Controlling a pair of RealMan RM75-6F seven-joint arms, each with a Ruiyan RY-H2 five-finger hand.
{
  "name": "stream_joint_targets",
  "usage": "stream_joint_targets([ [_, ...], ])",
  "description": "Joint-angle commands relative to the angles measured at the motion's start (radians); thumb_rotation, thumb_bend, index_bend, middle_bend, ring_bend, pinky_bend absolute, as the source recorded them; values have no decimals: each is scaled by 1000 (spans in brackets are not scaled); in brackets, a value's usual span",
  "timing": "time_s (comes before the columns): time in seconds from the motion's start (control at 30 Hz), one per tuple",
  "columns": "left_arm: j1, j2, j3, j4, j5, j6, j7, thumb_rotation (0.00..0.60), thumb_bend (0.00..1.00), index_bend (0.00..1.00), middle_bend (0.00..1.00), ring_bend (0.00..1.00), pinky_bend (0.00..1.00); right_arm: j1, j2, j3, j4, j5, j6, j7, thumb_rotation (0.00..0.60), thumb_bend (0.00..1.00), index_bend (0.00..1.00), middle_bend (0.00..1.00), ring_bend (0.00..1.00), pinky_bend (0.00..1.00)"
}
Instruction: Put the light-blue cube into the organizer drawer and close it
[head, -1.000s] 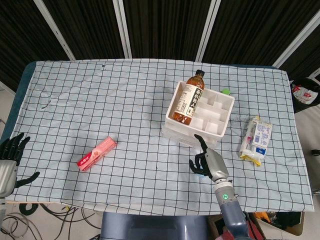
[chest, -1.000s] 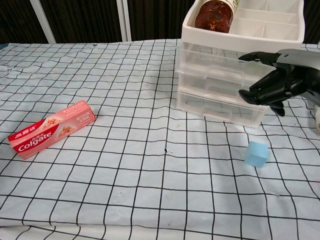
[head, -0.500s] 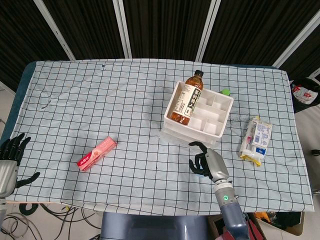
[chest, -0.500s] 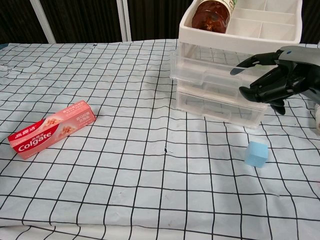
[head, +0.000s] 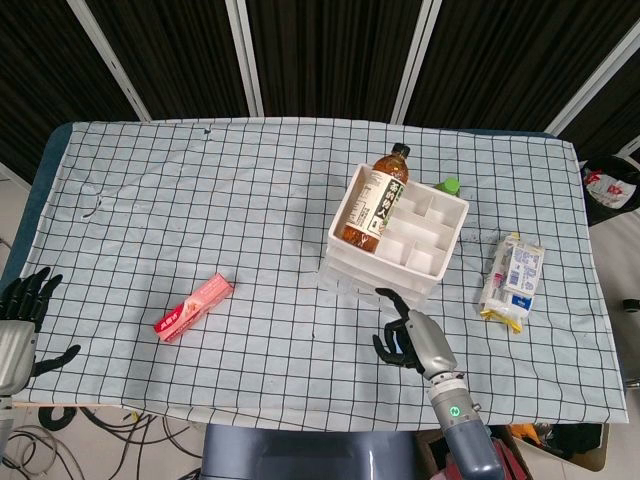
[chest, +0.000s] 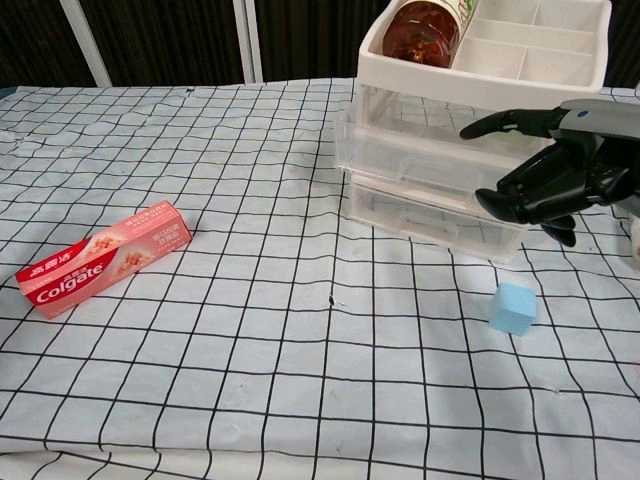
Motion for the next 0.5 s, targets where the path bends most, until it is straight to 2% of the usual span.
stream_joint_targets([
  [0.03,0,0,0,0,0,-1,1,600,7,0,0,0,0,-13,17,-20,-17,-34,0,8,600,383,33,790,831,772],
  [0.2,0,0,1,0,1,0,1,600,7,0,0,0,0,-29,35,-43,-33,-69,2,16,600,381,0,791,831,772],
  [0.5,1,2,2,0,5,4,-3,600,7,0,0,0,0,-107,167,-147,-95,-246,31,44,600,380,0,791,831,772],
])
